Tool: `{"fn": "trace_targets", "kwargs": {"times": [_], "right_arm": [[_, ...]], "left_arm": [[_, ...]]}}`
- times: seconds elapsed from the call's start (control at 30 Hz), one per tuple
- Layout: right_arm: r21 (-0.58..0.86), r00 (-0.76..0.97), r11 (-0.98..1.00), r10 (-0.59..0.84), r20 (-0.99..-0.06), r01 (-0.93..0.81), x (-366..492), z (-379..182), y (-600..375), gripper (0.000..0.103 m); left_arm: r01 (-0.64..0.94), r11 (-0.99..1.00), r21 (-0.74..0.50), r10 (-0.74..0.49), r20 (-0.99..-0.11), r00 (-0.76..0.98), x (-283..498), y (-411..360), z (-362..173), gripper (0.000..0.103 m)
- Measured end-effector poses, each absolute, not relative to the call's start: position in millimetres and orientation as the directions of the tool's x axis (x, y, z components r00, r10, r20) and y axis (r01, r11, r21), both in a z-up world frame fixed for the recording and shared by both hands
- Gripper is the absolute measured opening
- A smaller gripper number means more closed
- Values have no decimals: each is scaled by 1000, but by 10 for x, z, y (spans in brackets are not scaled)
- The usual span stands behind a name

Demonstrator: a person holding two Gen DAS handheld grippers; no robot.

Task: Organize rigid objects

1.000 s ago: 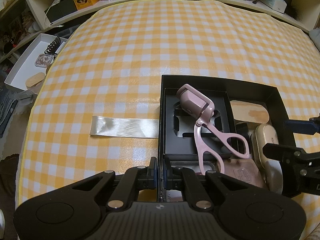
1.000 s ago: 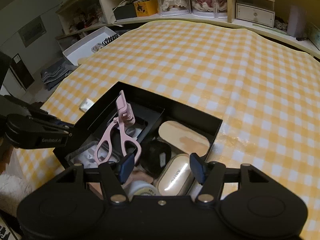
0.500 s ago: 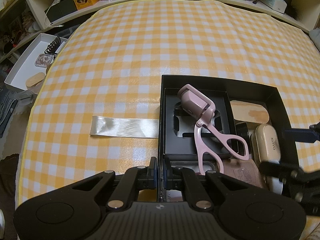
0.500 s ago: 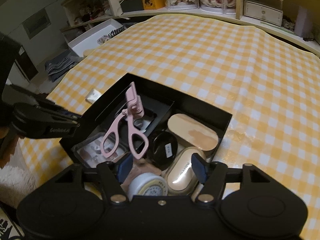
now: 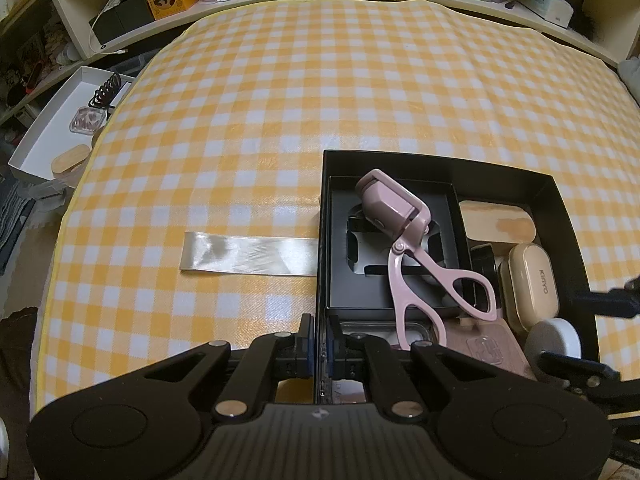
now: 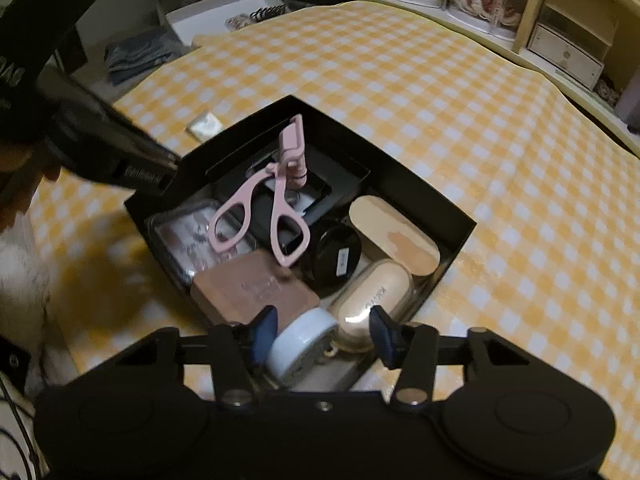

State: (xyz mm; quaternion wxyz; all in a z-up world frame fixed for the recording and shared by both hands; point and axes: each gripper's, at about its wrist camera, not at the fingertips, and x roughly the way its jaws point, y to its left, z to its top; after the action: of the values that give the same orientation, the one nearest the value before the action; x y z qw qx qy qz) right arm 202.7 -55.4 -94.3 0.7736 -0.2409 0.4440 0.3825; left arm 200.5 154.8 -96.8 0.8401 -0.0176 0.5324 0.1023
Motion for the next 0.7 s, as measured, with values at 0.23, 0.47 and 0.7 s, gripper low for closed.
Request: {"fn": "trace_targets", "kwargs": {"times": [0.23, 0.47, 0.7], "right_arm": [[-3, 279, 575, 393, -876, -818, 1977, -858, -682, 36], [41, 284, 601, 436, -854, -798, 2003, -721, -776, 26], [157, 211, 636, 462, -861, -756, 2106, -832, -767, 23]], "left_arm": [[-191, 978, 78, 153, -898, 413, 2004, 1548, -966, 8], [-191, 978, 79, 153, -898, 412, 2003, 1550, -965, 8], [-192, 978, 79, 154, -898, 412, 2001, 1552, -962, 8]]}}
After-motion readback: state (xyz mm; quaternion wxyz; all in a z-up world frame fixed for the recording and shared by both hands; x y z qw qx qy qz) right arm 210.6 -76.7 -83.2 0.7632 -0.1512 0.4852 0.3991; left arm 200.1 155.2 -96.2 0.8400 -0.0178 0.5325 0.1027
